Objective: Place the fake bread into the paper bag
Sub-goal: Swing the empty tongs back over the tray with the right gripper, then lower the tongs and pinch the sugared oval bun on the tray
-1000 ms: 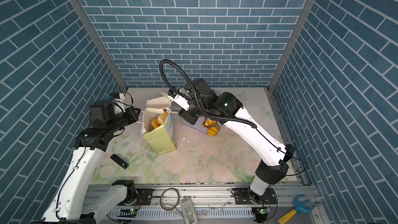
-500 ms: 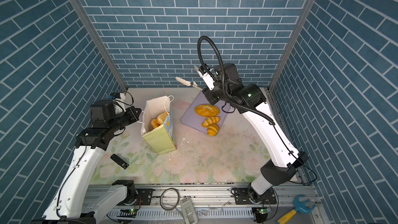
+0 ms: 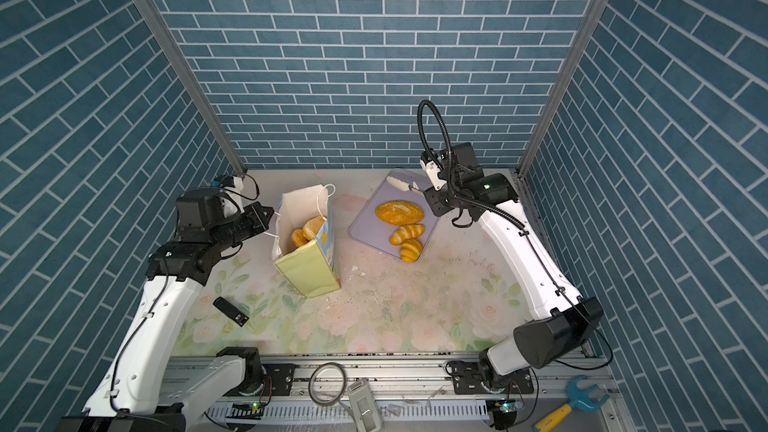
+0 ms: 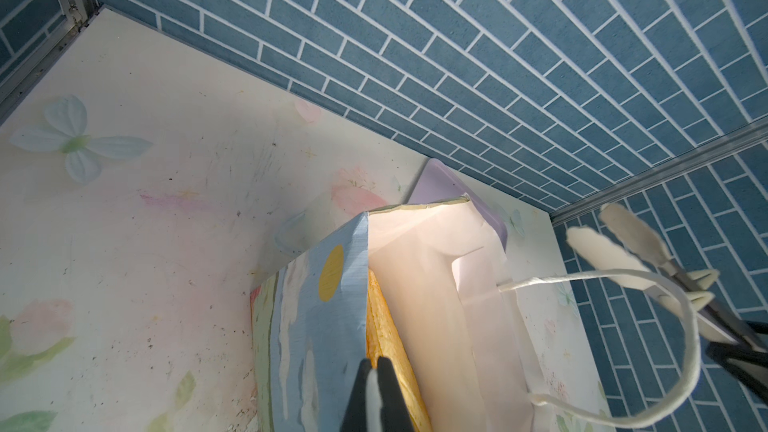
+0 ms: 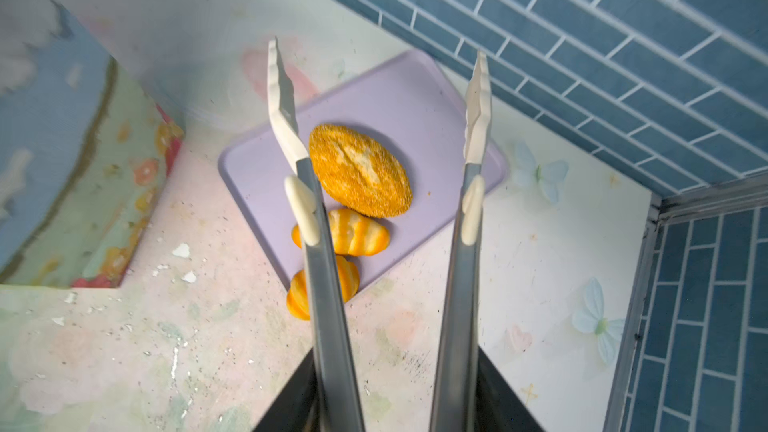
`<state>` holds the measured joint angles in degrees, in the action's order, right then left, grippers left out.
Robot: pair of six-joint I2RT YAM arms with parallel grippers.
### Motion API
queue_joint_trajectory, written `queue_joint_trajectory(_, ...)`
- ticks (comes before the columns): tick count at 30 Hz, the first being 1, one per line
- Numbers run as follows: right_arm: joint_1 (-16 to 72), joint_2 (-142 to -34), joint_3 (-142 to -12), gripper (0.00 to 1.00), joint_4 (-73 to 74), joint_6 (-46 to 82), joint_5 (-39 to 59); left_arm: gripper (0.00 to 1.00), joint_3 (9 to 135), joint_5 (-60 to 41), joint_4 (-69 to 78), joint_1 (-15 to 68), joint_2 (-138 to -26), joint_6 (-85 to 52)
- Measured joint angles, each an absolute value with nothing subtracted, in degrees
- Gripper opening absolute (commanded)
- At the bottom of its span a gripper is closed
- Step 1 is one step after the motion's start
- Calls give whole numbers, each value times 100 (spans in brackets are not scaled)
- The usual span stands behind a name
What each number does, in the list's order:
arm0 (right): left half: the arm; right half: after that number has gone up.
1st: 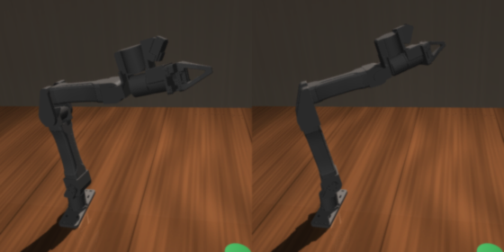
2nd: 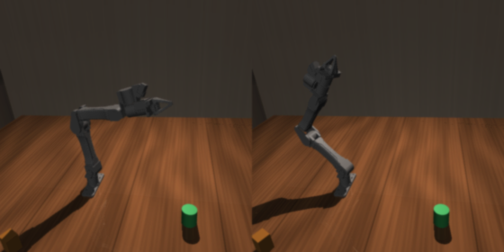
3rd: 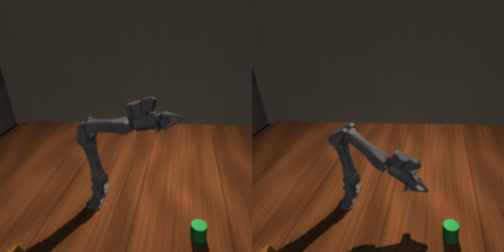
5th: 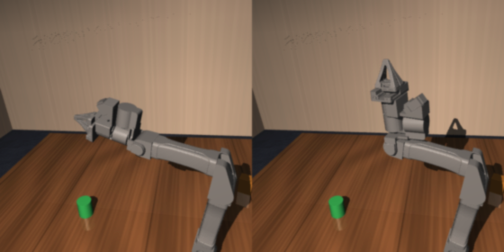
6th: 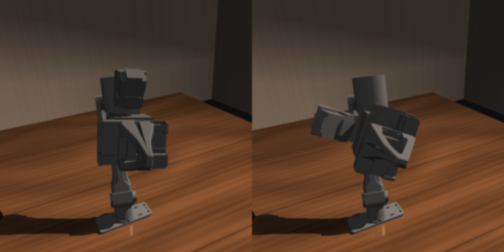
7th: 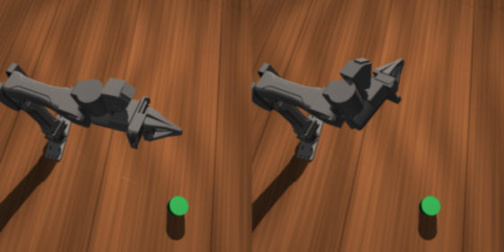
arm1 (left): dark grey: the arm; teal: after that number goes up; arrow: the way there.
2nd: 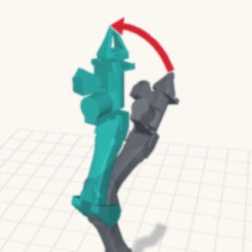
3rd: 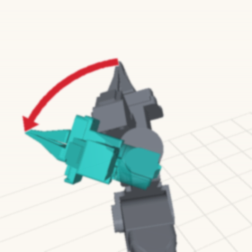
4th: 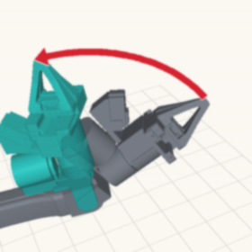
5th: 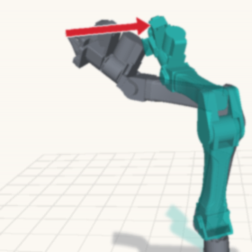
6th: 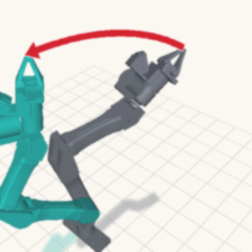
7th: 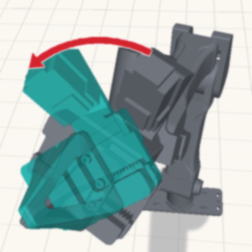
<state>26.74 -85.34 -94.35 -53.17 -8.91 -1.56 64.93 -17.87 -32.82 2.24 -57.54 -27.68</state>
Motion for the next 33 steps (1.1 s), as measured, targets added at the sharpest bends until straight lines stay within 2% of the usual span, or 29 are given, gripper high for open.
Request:
queue_joint_trajectory(19, 2602, -9983, -8855, 56, -4281, -2058, 263, 5, 6641, -1761, -3538, 226, -5739, -2606)
queue_joint_trajectory(28, 2502, -10888, -9435, 57, -4355, -2456, 172, 5, 6641, -1763, -3527, 226, -5758, -2609)
queue_joint_trajectory(33, 2434, -11275, -9883, 54, -4528, -2552, 123, 5, 6578, -1763, -3395, 226, -5787, -2661)
